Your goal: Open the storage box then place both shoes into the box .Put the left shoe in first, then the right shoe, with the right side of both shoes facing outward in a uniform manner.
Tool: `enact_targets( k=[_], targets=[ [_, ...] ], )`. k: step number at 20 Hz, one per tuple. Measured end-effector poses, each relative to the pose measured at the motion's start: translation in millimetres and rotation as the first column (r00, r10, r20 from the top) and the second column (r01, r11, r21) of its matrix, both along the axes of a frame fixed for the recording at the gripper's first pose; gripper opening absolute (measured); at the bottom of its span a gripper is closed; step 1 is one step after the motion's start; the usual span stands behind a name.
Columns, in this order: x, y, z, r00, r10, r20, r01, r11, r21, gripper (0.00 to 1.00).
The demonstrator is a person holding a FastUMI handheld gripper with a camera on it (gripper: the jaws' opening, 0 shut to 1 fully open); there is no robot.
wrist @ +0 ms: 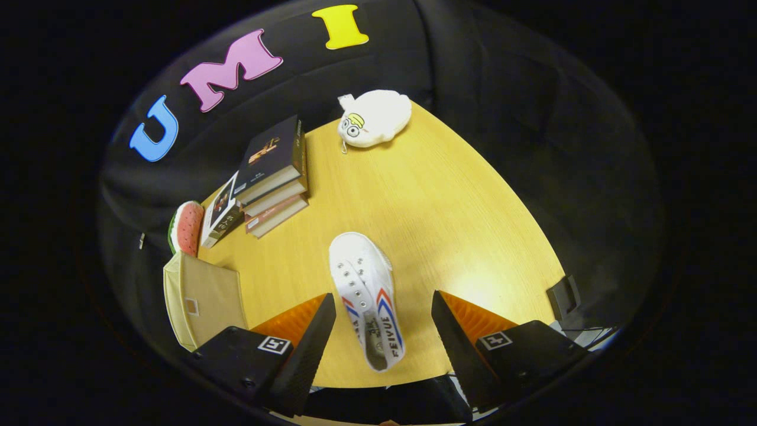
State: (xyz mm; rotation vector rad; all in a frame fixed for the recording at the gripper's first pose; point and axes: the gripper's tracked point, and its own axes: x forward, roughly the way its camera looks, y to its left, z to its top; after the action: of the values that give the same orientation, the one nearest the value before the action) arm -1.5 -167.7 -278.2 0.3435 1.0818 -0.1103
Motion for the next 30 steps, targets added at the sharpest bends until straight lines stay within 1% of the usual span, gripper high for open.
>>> enact_targets(
  k=[2, 5, 6, 8, 10, 12, 14, 16, 18, 19, 20, 21, 23, 25, 26, 27, 28, 29, 30],
  targets=[
    [-1.0, -2.4, -22.5, 0.999, 0.007, -0.043, -0.005, 0.999, 0.045, 0.99],
    [-4.2, 12.7, -47.5, 0.993, 0.002, -0.122, 0.019, 0.985, 0.170, 0.99],
    [-6.7, 14.1, -56.3, 0.990, 0.009, -0.142, 0.016, 0.985, 0.174, 0.99],
    [-10.4, 9.7, -73.9, 0.986, 0.038, -0.165, -0.015, 0.990, 0.140, 0.99],
    [-12.3, 9.8, -77.7, 0.981, 0.062, -0.183, -0.036, 0.989, 0.145, 0.98],
    [-6.8, 18.9, -83.8, 0.979, 0.064, -0.193, -0.033, 0.987, 0.158, 0.98],
    [-3.4, 19.4, -92.2, 0.975, 0.062, -0.214, -0.032, 0.989, 0.143, 0.97],
    [0.9, 26.3, -94.1, 0.971, 0.054, -0.232, -0.013, 0.984, 0.176, 0.97],
    [8.1, 36.6, -93.7, 0.969, 0.046, -0.241, 0.007, 0.977, 0.215, 0.84],
    [7.6, 40.3, -95.8, 0.967, 0.045, -0.252, 0.012, 0.976, 0.219, 0.68],
    [8.3, 38.3, -93.0, 0.967, 0.038, -0.253, 0.018, 0.976, 0.215, 0.57],
    [6.8, 37.9, -95.1, 0.967, 0.041, -0.253, 0.015, 0.977, 0.213, 0.54],
    [7.2, 35.7, -96.8, 0.968, 0.025, -0.251, 0.038, 0.970, 0.241, 0.49],
    [7.7, 30.0, -94.9, 0.962, -0.041, -0.269, 0.120, 0.951, 0.284, 0.42],
    [5.9, 31.9, -98.5, 0.956, -0.059, -0.286, 0.153, 0.935, 0.320, 0.29],
    [7.3, 30.9, -99.4, 0.957, -0.068, -0.282, 0.168, 0.923, 0.347, 0.23],
    [-0.6, 36.8, -99.2, 0.959, -0.046, -0.279, 0.154, 0.913, 0.379, 0.17],
    [-3.9, 40.7, -95.3, 0.964, -0.041, -0.264, 0.149, 0.902, 0.405, 0.11],
    [-3.2, 41.2, -94.9, 0.964, -0.041, -0.262, 0.153, 0.894, 0.422, 0.07]
  ],
)
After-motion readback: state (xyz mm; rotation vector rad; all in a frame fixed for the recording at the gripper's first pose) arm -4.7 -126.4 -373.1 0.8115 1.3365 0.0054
